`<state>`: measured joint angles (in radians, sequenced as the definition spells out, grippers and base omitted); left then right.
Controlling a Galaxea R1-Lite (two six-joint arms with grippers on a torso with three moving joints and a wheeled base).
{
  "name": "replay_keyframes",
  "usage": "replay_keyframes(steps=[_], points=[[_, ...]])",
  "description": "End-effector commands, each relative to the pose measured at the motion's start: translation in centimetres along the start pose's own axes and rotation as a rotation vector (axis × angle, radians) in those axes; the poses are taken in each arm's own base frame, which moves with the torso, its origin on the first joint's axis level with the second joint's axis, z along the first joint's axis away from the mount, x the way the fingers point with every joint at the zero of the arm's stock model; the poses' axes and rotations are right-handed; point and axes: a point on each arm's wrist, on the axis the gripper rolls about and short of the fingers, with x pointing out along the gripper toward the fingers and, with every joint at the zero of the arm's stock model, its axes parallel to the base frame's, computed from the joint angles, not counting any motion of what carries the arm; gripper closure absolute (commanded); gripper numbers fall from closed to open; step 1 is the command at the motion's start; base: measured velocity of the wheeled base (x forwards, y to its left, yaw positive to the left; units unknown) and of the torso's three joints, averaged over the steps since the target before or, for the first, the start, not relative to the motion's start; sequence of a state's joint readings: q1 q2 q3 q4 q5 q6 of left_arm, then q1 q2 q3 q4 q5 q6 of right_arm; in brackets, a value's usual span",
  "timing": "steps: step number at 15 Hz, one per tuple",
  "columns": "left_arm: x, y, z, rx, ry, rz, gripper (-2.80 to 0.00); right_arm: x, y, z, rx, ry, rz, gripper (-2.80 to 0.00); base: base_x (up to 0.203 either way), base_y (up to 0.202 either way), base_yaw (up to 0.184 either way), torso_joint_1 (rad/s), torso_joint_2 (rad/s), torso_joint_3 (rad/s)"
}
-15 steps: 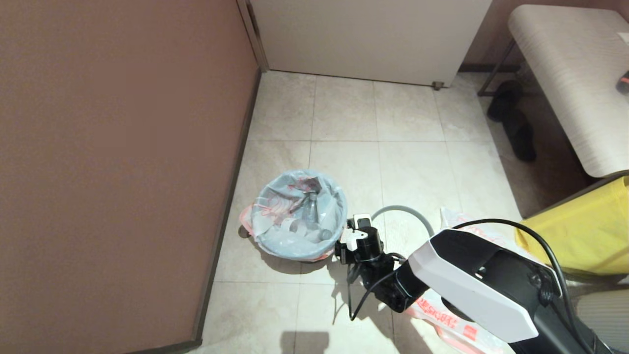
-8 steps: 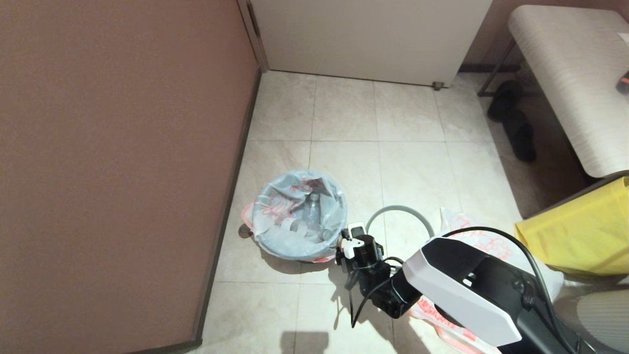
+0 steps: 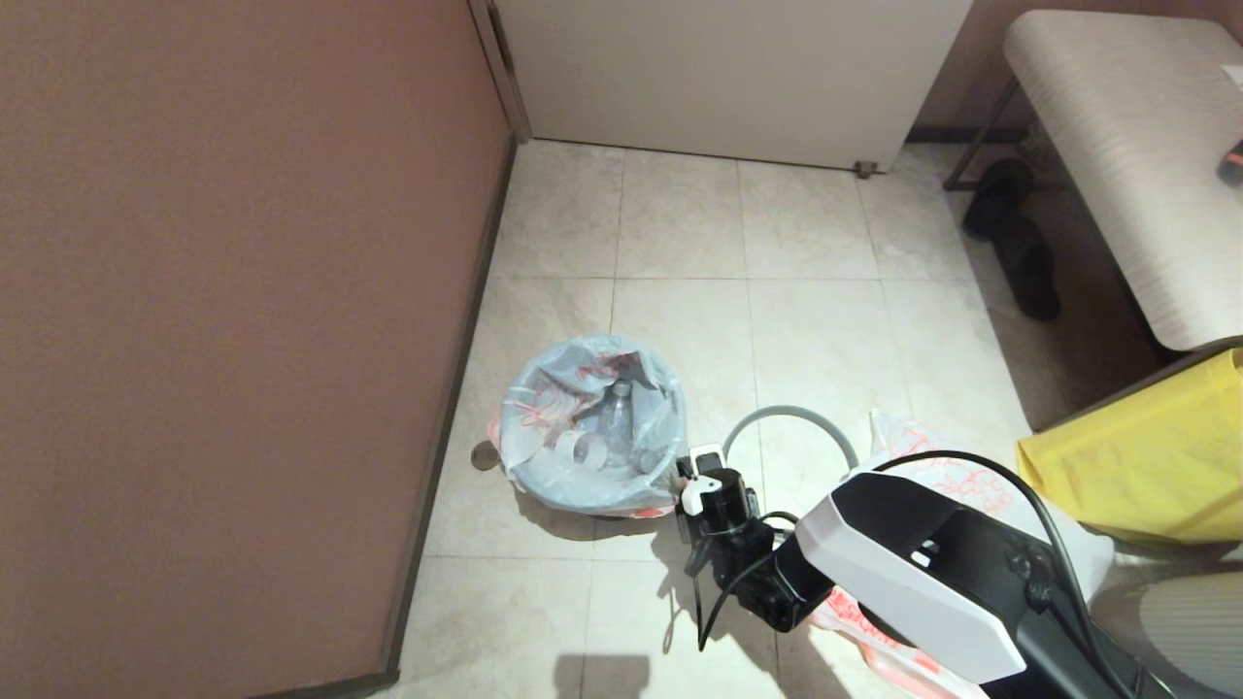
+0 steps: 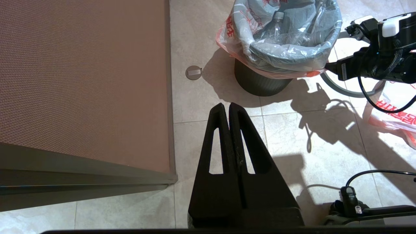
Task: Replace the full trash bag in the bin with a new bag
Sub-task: Place the trash bag on the floor
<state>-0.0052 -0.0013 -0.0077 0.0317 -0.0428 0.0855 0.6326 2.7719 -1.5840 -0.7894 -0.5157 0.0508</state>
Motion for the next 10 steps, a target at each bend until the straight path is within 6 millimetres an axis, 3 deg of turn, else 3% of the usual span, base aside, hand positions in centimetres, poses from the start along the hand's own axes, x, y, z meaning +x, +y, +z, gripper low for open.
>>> replay_keyframes(steps=[1,10], points=[[0.0,0.0,0.0,0.001,0.000,0.000,0.00,0.1,0.0,-0.2,-0.008,0.001,-0.005,0.00,0.000,0.000,0.000,0.000,0.00,0.000],[0.0,0.0,0.0,0.000,0.002,-0.001,0.00,0.9,-2.1,0.2,-0.119,-0.002,-0.177,0.00,0.000,0.000,0.000,0.000,0.00,0.000]])
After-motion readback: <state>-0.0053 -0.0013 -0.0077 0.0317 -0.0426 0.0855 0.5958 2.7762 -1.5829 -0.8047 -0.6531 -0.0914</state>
